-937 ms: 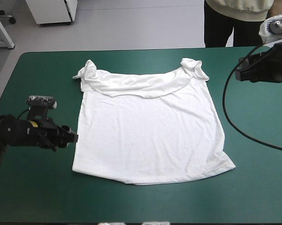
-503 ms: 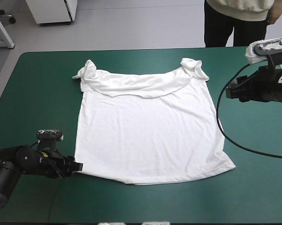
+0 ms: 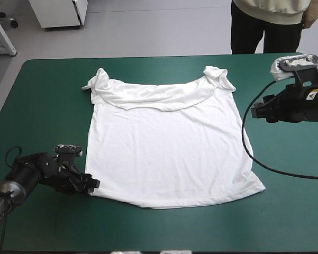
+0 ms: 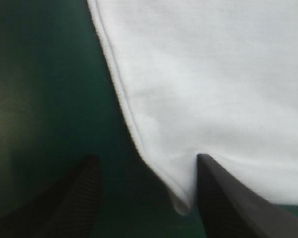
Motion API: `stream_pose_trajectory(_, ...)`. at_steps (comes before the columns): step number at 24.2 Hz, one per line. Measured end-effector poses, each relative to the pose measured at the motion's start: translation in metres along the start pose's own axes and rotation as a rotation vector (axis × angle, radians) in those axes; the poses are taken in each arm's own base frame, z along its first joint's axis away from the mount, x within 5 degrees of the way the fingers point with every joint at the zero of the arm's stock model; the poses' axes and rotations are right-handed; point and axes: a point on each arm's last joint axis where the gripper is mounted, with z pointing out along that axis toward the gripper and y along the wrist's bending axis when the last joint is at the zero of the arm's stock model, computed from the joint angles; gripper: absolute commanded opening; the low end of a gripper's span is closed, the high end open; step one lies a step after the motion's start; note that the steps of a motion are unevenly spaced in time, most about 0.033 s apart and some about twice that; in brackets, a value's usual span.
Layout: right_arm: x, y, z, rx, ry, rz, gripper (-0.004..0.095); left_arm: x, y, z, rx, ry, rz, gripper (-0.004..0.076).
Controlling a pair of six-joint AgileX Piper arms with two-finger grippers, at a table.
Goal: Fold the cloth
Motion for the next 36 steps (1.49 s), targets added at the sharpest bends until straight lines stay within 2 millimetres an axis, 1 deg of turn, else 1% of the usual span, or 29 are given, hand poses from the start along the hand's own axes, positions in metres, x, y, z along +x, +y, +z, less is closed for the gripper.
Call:
stream_pose_trajectory(4, 0.002, -0.002, 0.002, 0.022, 0.013, -0.002, 0.0509, -0.003, -0.006, 0.003, -0.015, 0.033, 0.079, 0.0319)
stream_pose_trajectory(7, 0.007, -0.005, 0.006, 0.046, 0.038, 0.003, 0.0509, -0.004, -0.014, 0.006, -0.027, 0.019, 0.145, 0.0204)
stream_pose_trajectory(8, 0.010, -0.006, 0.009, 0.049, 0.054, 0.006, 0.0509, -0.006, -0.017, 0.007, -0.025, 0.004, 0.154, 0.0086)
stream_pose_trajectory(9, 0.018, -0.008, 0.016, 0.054, 0.091, 0.015, 0.0509, -0.009, -0.023, 0.009, -0.018, -0.020, 0.168, 0.0021)
stream_pose_trajectory(10, 0.023, -0.009, 0.020, 0.060, 0.112, 0.020, 0.0509, -0.009, -0.025, 0.009, -0.012, -0.026, 0.170, -0.0010)
stream_pose_trajectory(11, 0.034, -0.012, 0.030, 0.067, 0.165, 0.034, 0.0507, -0.010, -0.026, 0.010, -0.007, -0.039, 0.164, -0.0009)
stream_pose_trajectory(12, 0.040, -0.013, 0.034, 0.070, 0.188, 0.040, 0.0500, -0.010, -0.026, 0.010, -0.006, -0.041, 0.164, -0.0009)
stream_pose_trajectory(13, 0.053, -0.015, 0.045, 0.072, 0.244, 0.055, 0.0499, -0.010, -0.027, 0.011, -0.005, -0.042, 0.163, -0.0009)
stream_pose_trajectory(14, 0.058, -0.015, 0.049, 0.071, 0.266, 0.060, 0.0499, -0.010, -0.027, 0.011, -0.005, -0.042, 0.163, -0.0009)
stream_pose_trajectory(15, 0.070, -0.016, 0.058, 0.066, 0.318, 0.073, 0.0499, -0.010, -0.027, 0.011, -0.005, -0.041, 0.160, -0.0009)
stream_pose_trajectory(18, 0.098, -0.019, 0.079, 0.055, 0.423, 0.096, 0.0499, -0.010, -0.027, 0.011, -0.005, -0.041, 0.159, -0.0009)
stream_pose_trajectory(20, 0.107, -0.019, 0.086, 0.053, 0.445, 0.103, 0.0504, -0.010, -0.027, 0.011, -0.005, -0.041, 0.159, -0.0009)
stream_pose_trajectory(21, 0.115, -0.020, 0.092, 0.050, 0.465, 0.104, 0.0524, -0.010, -0.027, 0.011, -0.005, -0.041, 0.159, -0.0009)
stream_pose_trajectory(24, 0.137, -0.022, 0.109, 0.040, 0.488, 0.061, 0.0644, -0.010, -0.027, 0.011, -0.006, -0.039, 0.160, -0.0009)
stream_pose_trajectory(25, 0.143, -0.023, 0.114, 0.037, 0.482, 0.042, 0.0646, -0.010, -0.027, 0.011, -0.006, -0.038, 0.160, -0.0009)
stream_pose_trajectory(28, 0.154, -0.024, 0.123, 0.036, 0.484, 0.029, 0.0645, -0.010, -0.026, 0.011, -0.008, -0.038, 0.160, -0.0009)
stream_pose_trajectory(31, 0.161, -0.026, 0.134, 0.037, 0.499, 0.029, 0.0645, -0.010, -0.026, 0.011, -0.008, -0.037, 0.162, -0.0009)
stream_pose_trajectory(36, 0.167, -0.031, 0.157, 0.022, 0.571, 0.054, 0.0644, -0.010, -0.026, 0.011, -0.009, -0.035, 0.162, -0.0009)
